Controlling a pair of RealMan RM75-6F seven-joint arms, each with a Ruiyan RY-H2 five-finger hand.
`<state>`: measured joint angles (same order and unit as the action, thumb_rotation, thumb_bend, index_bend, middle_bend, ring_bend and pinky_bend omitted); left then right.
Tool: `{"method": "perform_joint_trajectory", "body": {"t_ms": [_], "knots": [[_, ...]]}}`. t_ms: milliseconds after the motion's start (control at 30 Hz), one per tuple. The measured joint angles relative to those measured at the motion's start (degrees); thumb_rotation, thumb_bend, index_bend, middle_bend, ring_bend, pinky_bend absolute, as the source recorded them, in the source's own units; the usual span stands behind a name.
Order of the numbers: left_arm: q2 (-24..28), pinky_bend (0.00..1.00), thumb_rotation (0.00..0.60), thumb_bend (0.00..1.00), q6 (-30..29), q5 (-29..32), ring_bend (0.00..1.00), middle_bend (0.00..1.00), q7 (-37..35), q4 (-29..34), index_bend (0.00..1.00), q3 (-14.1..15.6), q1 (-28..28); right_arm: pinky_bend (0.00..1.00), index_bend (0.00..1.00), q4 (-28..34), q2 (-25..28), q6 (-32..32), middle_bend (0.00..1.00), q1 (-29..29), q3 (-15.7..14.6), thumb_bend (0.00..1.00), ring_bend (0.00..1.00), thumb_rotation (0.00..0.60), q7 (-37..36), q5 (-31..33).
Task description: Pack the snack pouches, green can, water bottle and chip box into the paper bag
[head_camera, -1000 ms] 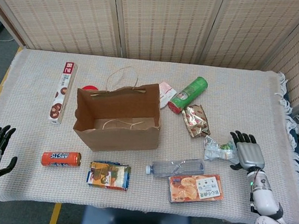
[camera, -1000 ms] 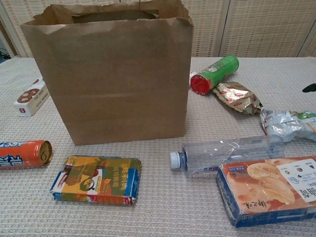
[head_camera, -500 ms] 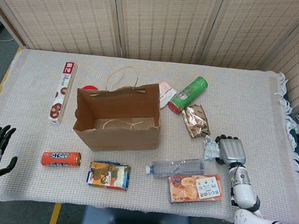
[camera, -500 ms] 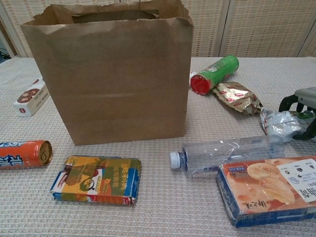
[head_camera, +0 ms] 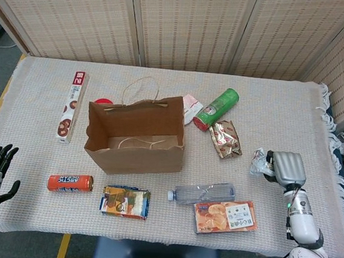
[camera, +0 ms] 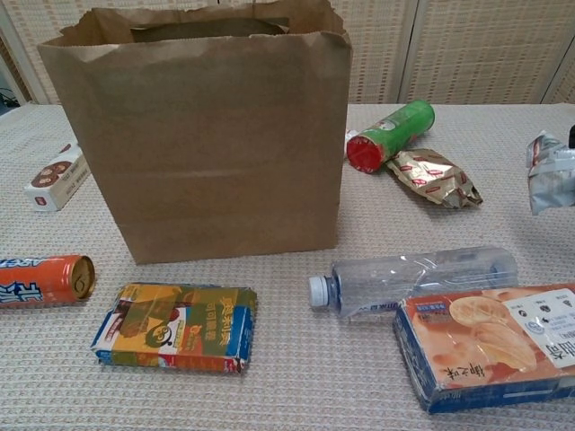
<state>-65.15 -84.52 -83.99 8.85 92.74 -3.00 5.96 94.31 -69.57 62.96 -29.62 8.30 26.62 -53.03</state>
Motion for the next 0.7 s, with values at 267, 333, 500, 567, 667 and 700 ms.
{"method": "perform_joint_trajectory", "body": {"t_ms": [267,333,500,567,667,700], "knots": [[-0.01,0.00,0.600,0.39,0.06,0.10,0.00,0.00,0.36,0.20,0.01,-0.04,0.07,0.67,0.71,10.73,8.54,4.66,0.61,0.26,6.00,0.30,0.66,0.600,-3.36,-2.55],[0.02,0.00,0.600,0.39,0.09,0.11,0.00,0.00,0.28,0.19,0.01,-0.04,0.08,0.67,0.71,15.01,10.82,6.43,0.61,-0.16,8.53,0.30,0.66,0.600,-3.46,-3.04],[0.07,0.00,0.600,0.39,0.10,-0.03,0.00,0.00,-0.18,0.01,0.01,0.02,0.09,0.67,0.71,25.04,13.85,13.36,0.61,-3.68,16.13,0.30,0.65,0.600,0.34,-3.95],[0.09,0.00,0.600,0.39,0.11,-0.10,0.00,0.00,-0.34,-0.04,0.01,0.04,0.10,0.67,0.71,26.84,13.48,14.78,0.61,-5.48,17.38,0.30,0.65,0.600,2.96,-4.01],[0.14,0.00,0.600,0.39,0.14,-0.21,0.00,0.00,-0.62,-0.12,0.01,0.08,0.13,0.67,0.71,28.96,11.49,16.56,0.61,-8.96,18.61,0.30,0.65,0.600,8.06,-4.14],[0.17,0.00,0.600,0.39,0.16,-0.24,0.00,0.00,-0.76,-0.15,0.01,0.09,0.14,0.67,0.71,29.44,10.60,16.94,0.61,-10.08,18.80,0.30,0.65,0.600,9.71,-4.14]]}}
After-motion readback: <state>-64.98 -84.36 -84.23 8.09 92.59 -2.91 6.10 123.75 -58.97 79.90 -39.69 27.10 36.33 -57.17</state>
